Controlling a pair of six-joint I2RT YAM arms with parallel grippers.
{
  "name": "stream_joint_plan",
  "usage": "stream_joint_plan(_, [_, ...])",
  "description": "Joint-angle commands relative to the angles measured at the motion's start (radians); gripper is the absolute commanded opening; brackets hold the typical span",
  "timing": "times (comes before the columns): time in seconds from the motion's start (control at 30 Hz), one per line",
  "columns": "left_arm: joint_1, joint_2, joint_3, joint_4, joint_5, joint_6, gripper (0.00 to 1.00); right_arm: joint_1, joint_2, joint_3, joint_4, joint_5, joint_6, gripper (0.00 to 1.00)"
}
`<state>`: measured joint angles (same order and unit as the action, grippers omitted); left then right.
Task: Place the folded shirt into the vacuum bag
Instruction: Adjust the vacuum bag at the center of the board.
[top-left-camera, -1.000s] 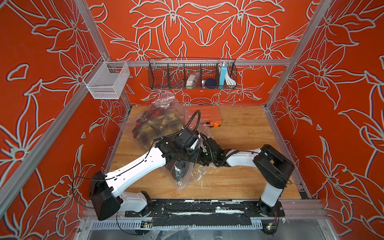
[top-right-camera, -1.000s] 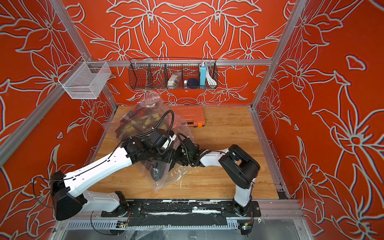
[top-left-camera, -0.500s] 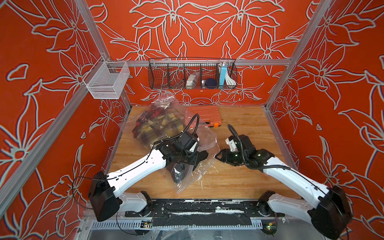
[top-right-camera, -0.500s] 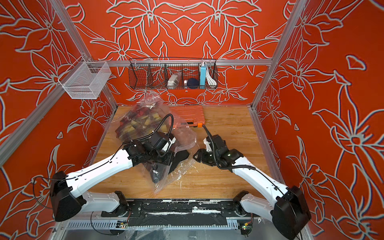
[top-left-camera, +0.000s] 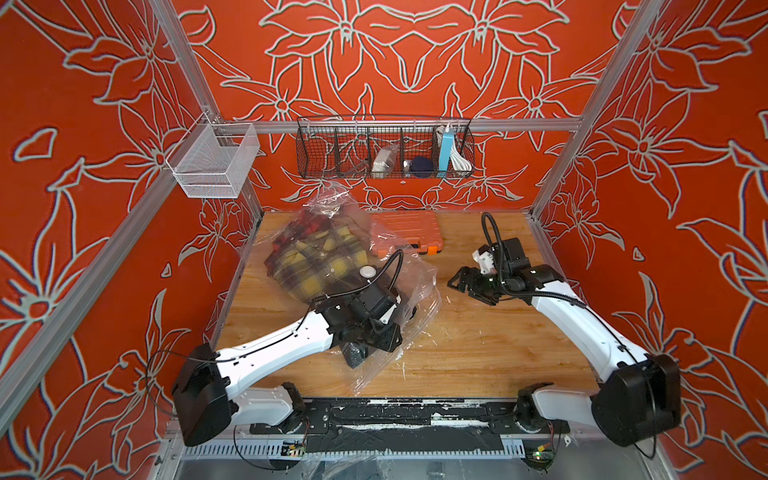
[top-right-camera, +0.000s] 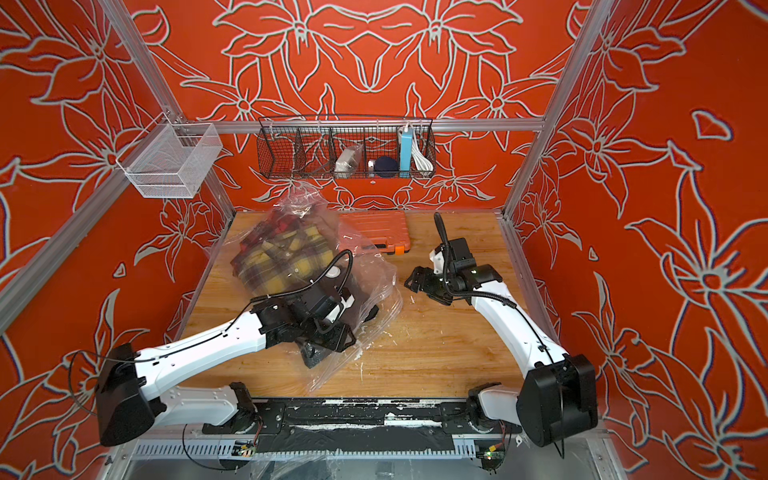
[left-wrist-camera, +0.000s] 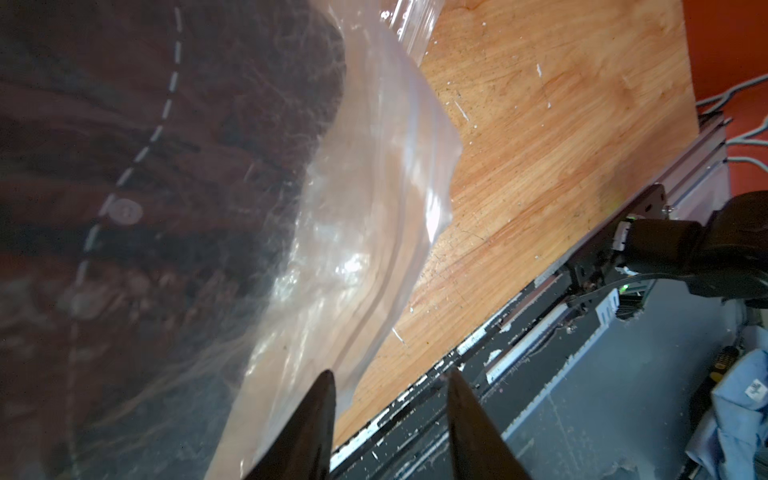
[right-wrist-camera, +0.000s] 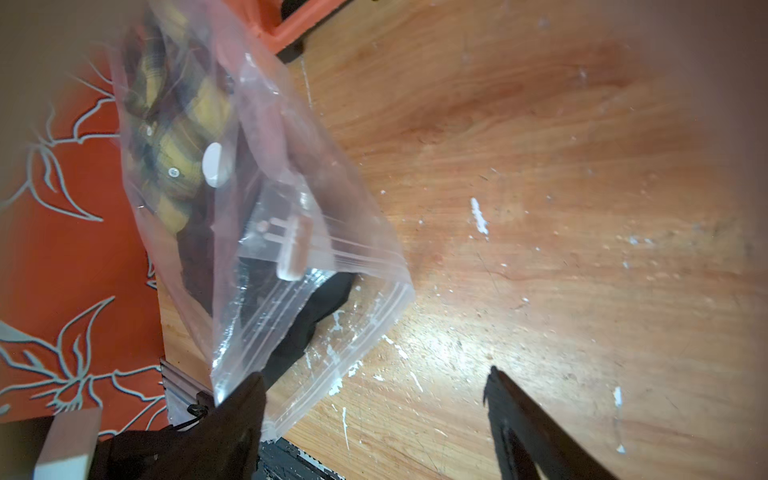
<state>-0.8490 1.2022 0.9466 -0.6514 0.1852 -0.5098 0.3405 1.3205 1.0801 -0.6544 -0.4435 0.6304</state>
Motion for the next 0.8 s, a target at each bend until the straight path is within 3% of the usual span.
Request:
stream_joint_plan(0.0, [0.034,-0.074,0.002,-0.038,-0.028,-0.012,0.45,0.042,0.070,0.062,-0.009,0.077,-0.049,0.82])
stream_joint_plan(0.23, [0.065,-0.057,-0.058,0.053,-0.068,-0.082,0.43,0.160,0.256,0.201,-0.080,0.222,-0.073,0.73])
stream_joint_plan(0.37, [0.068,-0.012,-0.091,0.134,-0.082,-0.114,0.42,0.161,0.292,0.189,-0.083,0.257,-0.065,0.58])
stream_joint_plan(0.47, [0.072,0.015,-0.137,0.181,-0.091,-0.139,0.42,0.136,0.283,0.173,-0.081,0.239,-0.087,0.35])
stream_joint_plan(0.6, [0.097,0.022,-0.226,0.205,-0.105,-0.165,0.41,-0.022,0.210,0.034,0.049,0.067,-0.051,0.06])
stream_joint_plan(0.67, [0.117,0.015,-0.264,0.200,-0.104,-0.176,0.40,-0.054,0.225,0.019,0.060,0.025,-0.060,0.00])
stream_joint_plan(0.77, [0.132,-0.002,-0.295,0.181,-0.109,-0.183,0.40,-0.058,0.280,0.030,0.067,-0.010,-0.070,0.00])
